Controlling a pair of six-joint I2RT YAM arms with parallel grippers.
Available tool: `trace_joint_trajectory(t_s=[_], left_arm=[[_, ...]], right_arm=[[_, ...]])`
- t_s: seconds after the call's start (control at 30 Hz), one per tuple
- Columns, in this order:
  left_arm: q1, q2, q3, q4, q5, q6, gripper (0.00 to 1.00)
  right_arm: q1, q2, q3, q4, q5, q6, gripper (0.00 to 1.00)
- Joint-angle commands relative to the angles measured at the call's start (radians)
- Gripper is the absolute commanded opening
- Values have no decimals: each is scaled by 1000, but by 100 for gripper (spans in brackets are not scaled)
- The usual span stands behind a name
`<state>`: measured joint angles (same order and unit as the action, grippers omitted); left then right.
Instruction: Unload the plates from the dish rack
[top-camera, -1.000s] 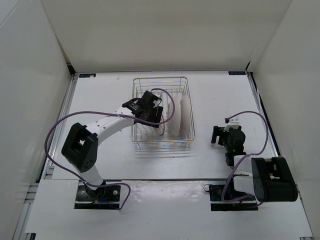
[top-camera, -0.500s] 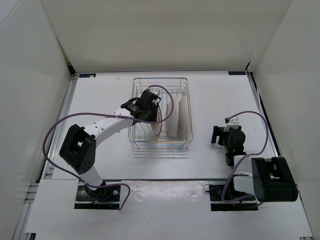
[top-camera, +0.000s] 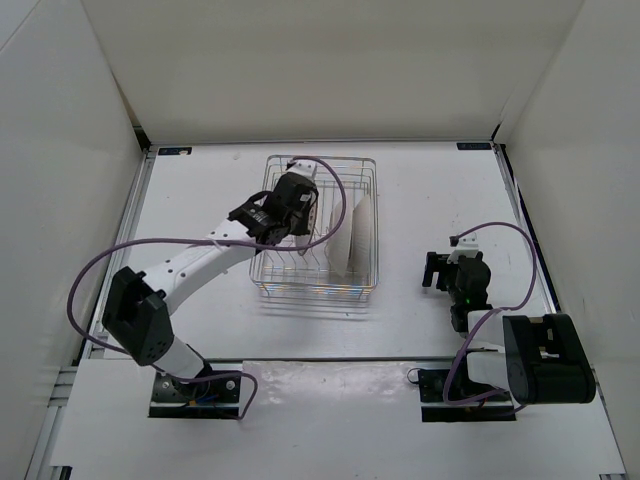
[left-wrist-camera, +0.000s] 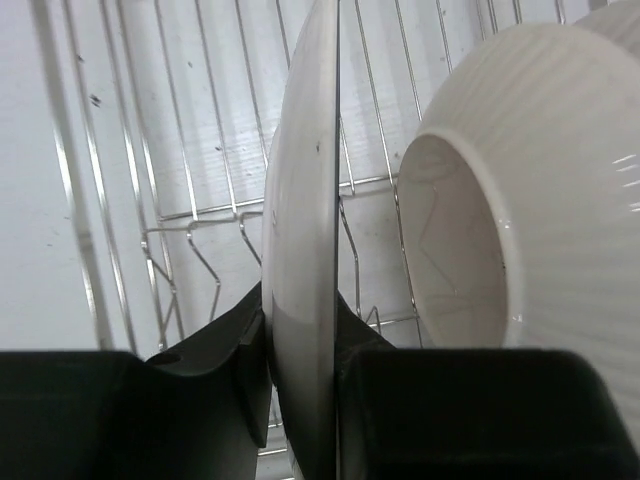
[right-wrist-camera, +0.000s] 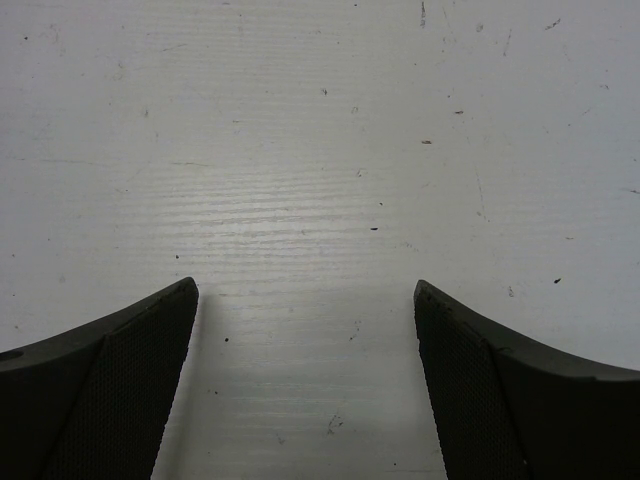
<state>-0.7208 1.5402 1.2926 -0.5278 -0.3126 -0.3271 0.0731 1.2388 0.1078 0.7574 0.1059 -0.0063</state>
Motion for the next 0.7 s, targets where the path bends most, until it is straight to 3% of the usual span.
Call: trace_joint_trajectory(t_s=[0.0, 0.13, 0.37, 0.5, 0.67], left_arm=[[-68, -107, 89, 58, -54, 8, 25], [-143, -205, 79, 40, -234, 77, 16], [-157, -562, -62, -73, -269, 22, 0], [-155, -742, -243, -164, -117, -104, 0], [-155, -888, -511, -79, 240, -281, 0]], right_arm=[[-1, -1, -3, 36, 12, -6, 90], [1, 1, -3, 37, 12, -6, 90], [1, 2, -3, 36, 12, -7, 90], [2, 1, -5, 36, 15, -8, 90], [1, 2, -5, 39, 14, -8, 90]])
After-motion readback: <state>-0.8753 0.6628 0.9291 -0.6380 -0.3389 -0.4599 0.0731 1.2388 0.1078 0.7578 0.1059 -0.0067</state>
